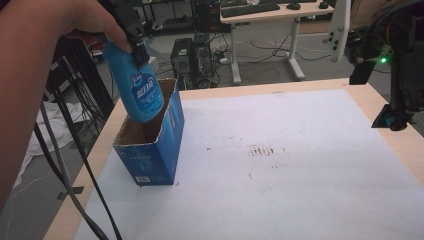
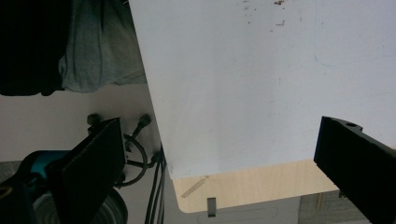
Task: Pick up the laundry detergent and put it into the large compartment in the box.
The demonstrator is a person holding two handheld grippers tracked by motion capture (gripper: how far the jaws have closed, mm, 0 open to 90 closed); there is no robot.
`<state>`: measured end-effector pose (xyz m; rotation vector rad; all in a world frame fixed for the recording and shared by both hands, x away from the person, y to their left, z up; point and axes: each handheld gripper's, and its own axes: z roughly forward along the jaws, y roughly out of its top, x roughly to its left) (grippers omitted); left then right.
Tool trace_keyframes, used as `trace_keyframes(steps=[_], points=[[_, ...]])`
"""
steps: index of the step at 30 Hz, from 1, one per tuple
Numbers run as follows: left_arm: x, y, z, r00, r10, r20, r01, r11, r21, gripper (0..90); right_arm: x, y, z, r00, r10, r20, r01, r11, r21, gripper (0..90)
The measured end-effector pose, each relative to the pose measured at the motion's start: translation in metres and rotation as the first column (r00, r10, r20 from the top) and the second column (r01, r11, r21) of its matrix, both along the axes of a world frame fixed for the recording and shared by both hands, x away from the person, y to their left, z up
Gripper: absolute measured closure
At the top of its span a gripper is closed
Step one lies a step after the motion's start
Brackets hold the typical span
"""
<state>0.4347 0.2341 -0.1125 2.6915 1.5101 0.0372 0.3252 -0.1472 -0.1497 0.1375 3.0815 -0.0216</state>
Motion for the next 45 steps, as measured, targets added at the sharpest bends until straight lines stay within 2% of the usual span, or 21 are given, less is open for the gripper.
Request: trace_keyframes(steps=[8,14,19,20,21,25,27,29,30,31,36,41,43,45], points=[[0.006,0.010,-0.021,0.9996,-0.027,-0.010,0.027,0.9995,0.015,37.0,0.000,0.001,-0.001,0.9999,-0.010,-0.004,0.010,1.000,0.003,1.4],[0.009,0.013,-0.038,0.9979,-0.054,-0.036,0.054,0.9984,0.019,37.0,0.000,0.001,-0.002,1.0000,-0.005,-0.003,0.005,1.000,-0.004,1.4],[0.010,0.013,-0.057,0.9953,-0.086,-0.043,0.087,0.9959,0.025,37.0,-0.001,0.001,-0.002,0.9999,-0.013,-0.004,0.013,1.000,-0.004,1.4],[0.011,0.014,-0.066,0.9942,-0.094,-0.052,0.095,0.9951,0.026,37.0,-0.001,0.001,-0.003,0.9999,-0.011,-0.004,0.011,1.000,-0.004,1.4],[0.011,0.014,-0.066,0.9942,-0.094,-0.052,0.095,0.9951,0.026,37.0,-0.001,0.001,-0.003,0.9999,-0.011,-0.004,0.011,1.000,-0.004,1.4],[0.012,0.016,-0.087,0.9919,-0.105,-0.070,0.107,0.9940,0.023,37.0,0.000,0.001,-0.003,1.0000,-0.008,-0.002,0.008,1.000,-0.004,1.4],[0.012,0.017,-0.095,0.9884,-0.131,-0.077,0.134,0.9904,0.032,37.0,-0.001,0.002,-0.003,0.9999,-0.010,-0.002,0.010,1.000,0.001,1.4],[0.012,0.017,-0.095,0.9884,-0.131,-0.077,0.134,0.9904,0.032,37.0,-0.001,0.002,-0.004,1.0000,-0.010,-0.001,0.010,1.000,0.002,1.4],[0.012,0.016,-0.108,0.9806,-0.177,-0.084,0.181,0.9823,0.047,37.0,0.000,0.002,-0.004,1.0000,-0.006,-0.004,0.006,1.000,-0.005,1.4],[0.012,0.015,-0.111,0.9779,-0.190,-0.088,0.195,0.9795,0.052,37.0,0.000,0.002,-0.004,1.0000,-0.008,-0.003,0.008,1.000,-0.002,1.4],[0.013,0.013,-0.125,0.9748,-0.201,-0.097,0.206,0.9774,0.046,37.0,0.001,0.002,-0.006,1.0000,-0.008,-0.006,0.008,1.000,0.000,1.4],[0.014,0.012,-0.139,0.9675,-0.229,-0.106,0.234,0.9717,0.034,37.0,0.001,0.003,-0.007,1.0000,-0.003,-0.009,0.003,1.000,0.001,1.4],[0.014,0.012,-0.144,0.9642,-0.244,-0.105,0.248,0.9680,0.036,37.0,0.001,0.002,-0.007,0.9999,-0.005,-0.009,0.005,1.000,0.000,1.4],[0.013,0.012,-0.149,0.9579,-0.270,-0.097,0.275,0.9604,0.043,37.0,0.001,0.002,-0.007,0.9999,-0.008,-0.009,0.008,1.000,0.000,1.4]])
